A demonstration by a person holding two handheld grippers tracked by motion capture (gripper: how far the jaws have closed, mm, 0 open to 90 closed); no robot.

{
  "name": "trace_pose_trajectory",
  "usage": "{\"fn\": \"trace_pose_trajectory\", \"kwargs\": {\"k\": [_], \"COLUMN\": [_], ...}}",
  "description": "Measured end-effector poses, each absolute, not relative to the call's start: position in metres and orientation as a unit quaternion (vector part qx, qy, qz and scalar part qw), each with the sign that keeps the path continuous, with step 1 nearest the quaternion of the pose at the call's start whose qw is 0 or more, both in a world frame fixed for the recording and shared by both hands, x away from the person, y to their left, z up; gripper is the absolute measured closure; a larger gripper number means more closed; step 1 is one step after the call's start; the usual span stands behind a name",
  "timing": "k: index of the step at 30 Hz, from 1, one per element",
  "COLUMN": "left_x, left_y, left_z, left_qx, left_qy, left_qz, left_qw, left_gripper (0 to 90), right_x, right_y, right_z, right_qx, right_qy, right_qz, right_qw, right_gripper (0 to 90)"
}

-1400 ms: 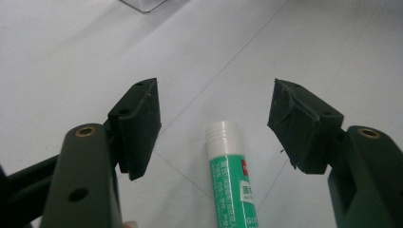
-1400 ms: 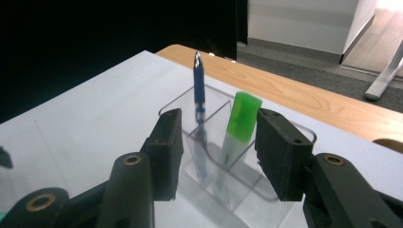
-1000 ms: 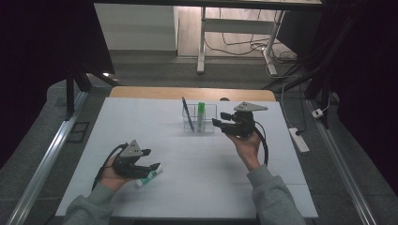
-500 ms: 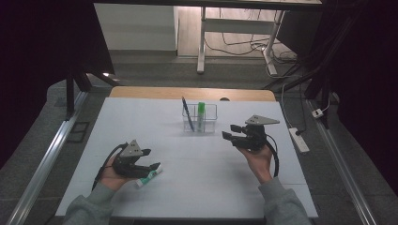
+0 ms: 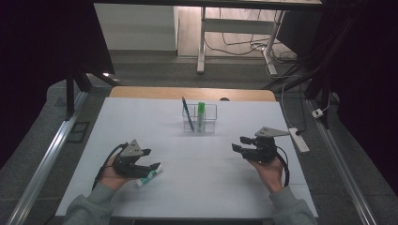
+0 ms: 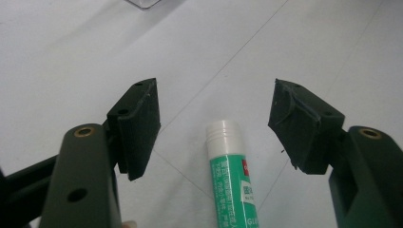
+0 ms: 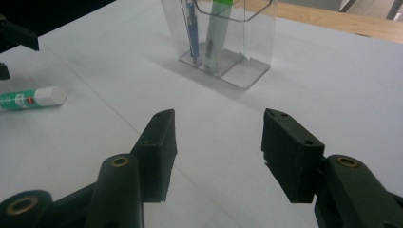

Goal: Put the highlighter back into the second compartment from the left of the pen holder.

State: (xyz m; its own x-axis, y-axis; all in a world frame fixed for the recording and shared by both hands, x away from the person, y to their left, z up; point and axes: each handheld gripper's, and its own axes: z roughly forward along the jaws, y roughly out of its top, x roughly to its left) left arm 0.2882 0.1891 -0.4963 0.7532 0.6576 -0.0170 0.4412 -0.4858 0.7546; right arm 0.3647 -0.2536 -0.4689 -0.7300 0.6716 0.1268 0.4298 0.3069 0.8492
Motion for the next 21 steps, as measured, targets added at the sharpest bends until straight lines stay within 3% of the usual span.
{"fn": "trace_pose_trajectory", "kwargs": {"k": [21], "left_x": [0.293], "left_y": [0.189], "left_z": [-0.497], "left_qx": [0.854], "left_qy": [0.328], "left_qz": [0.128], "left_qw": [0.383], "left_gripper": [33.8], "right_x": [0.342], "right_y": [-0.274], "right_z": [-0.48], "right_qx": [0.343], "right_qy": [0.811], "right_qz": [0.455], "right_qw": [0.128], "right_gripper": [45.1]}}
